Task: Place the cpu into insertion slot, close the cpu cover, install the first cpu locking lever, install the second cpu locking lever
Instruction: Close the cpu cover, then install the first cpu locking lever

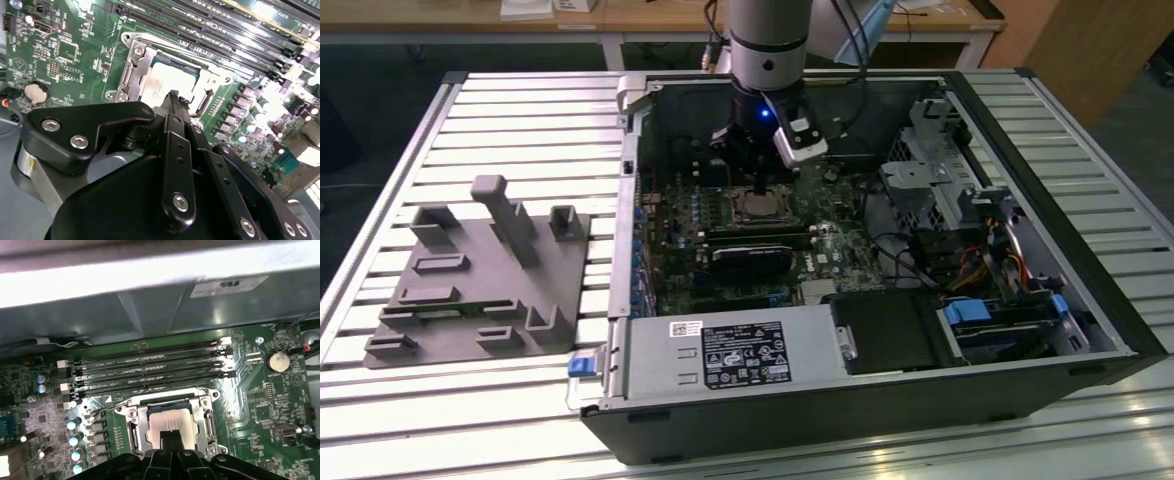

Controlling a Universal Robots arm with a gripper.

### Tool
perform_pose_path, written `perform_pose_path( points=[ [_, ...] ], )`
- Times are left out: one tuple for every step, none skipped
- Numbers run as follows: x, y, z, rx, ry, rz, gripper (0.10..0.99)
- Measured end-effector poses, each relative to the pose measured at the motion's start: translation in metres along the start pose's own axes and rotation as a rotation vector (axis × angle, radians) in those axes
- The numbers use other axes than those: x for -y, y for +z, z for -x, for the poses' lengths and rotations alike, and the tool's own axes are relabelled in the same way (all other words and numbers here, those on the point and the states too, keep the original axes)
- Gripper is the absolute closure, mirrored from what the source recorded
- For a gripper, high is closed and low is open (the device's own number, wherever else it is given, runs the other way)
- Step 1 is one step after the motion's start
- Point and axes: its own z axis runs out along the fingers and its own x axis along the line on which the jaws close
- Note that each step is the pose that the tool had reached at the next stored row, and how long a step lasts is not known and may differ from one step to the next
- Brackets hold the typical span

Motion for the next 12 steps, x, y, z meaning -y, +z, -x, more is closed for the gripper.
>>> perform_pose_path(
  points=[
    [-0.0001, -0.0016, 0.0001, 0.0000, 0.000, 0.000, 0.980],
    [-0.0001, -0.0026, 0.0001, 0.0000, 0.000, 0.000, 0.980],
    [-0.0001, -0.0026, 0.0001, 0.0001, 0.000, 0.000, 0.980],
    [-0.0001, -0.0026, 0.0001, 0.0001, 0.000, 0.000, 0.980],
    [-0.0001, -0.0026, 0.0001, 0.0001, 0.000, 0.000, 0.980],
    [-0.0001, -0.0030, 0.0001, 0.0000, 0.000, 0.000, 0.980],
    [-0.0001, -0.0034, 0.0001, 0.0000, 0.000, 0.000, 0.980],
    [-0.0001, -0.0034, 0.0001, 0.0000, 0.000, 0.000, 0.980],
    [-0.0001, -0.0034, 0.0001, 0.0000, 0.000, 0.000, 0.980],
    [-0.0001, -0.0035, 0.0001, 0.0000, 0.000, 0.000, 0.980],
    [-0.0001, -0.0035, 0.0001, 0.0000, 0.000, 0.000, 0.980],
    [-0.0001, -0.0036, 0.0001, 0.0000, 0.000, 0.000, 0.980]
  ],
)
